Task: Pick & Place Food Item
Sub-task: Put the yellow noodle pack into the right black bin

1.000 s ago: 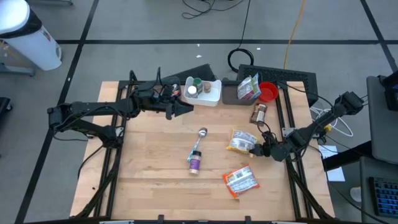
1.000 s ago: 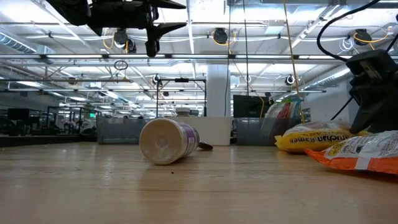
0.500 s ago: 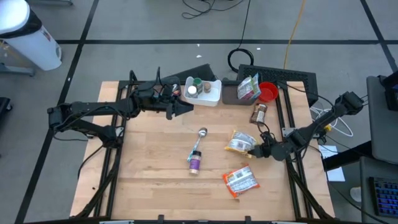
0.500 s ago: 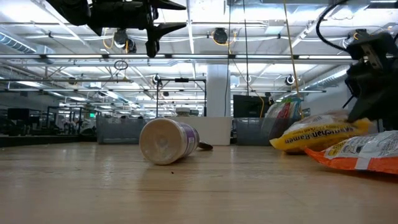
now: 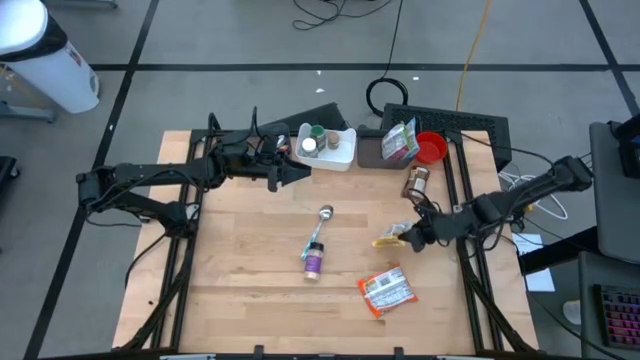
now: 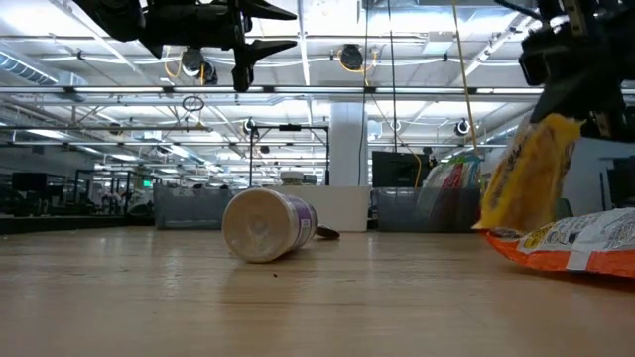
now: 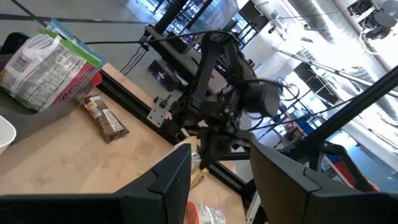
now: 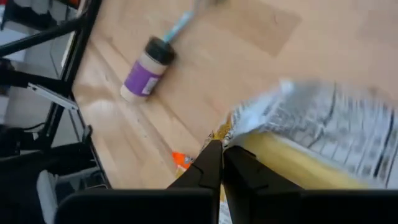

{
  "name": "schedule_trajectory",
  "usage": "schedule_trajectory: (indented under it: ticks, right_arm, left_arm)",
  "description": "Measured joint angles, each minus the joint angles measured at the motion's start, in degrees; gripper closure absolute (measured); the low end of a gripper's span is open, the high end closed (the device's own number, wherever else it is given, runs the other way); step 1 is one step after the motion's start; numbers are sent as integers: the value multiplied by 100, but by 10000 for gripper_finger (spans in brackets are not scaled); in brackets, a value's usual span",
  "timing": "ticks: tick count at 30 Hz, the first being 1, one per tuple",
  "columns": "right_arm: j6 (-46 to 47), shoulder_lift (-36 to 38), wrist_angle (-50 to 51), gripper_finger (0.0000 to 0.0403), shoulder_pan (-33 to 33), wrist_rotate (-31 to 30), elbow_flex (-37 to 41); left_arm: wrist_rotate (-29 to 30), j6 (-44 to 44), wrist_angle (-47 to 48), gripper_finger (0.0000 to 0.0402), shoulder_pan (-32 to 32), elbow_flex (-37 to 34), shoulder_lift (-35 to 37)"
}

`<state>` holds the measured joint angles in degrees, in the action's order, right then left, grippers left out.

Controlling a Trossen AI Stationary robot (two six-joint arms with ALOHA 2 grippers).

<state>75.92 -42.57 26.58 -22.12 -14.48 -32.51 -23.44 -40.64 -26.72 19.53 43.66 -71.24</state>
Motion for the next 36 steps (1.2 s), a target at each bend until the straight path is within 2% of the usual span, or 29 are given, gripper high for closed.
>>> schedule_trajectory:
  ticks: [9,13,18,22,26,29,32,36]
  right_arm:
    - [-1105,-65,136,403,825,264,-875]
    - [-1599,-179,-62,403,1116,449,-1138]
    - [-2034,-590,-445,403,1533,1102,-1470]
    - [-2213,-1105,-1066,403,1805,1183,-1723]
    - [-2103,-1565,-1810,403,2148,1173,-1877]
    - [-1974,-1855,-2084,403,2413,1137,-1985]
    - [-1955,-2062,-2280,403,2658,1077,-2090]
    - [-1806,-2263,-2615,403,2907,855,-2138]
  left_arm:
    - [-47,-10,192,231,-20,2,0]
    - [-39,240,219,231,-143,2,0]
    - [9,349,286,231,-249,30,0]
    - [-46,614,634,231,-315,303,-166]
    - [-43,1334,1202,231,-548,940,-512]
    - [80,2073,2112,231,-747,1643,-848]
    - [620,2902,3294,231,-968,2426,-1163]
    - [1751,3915,4467,231,-1275,3386,-1525]
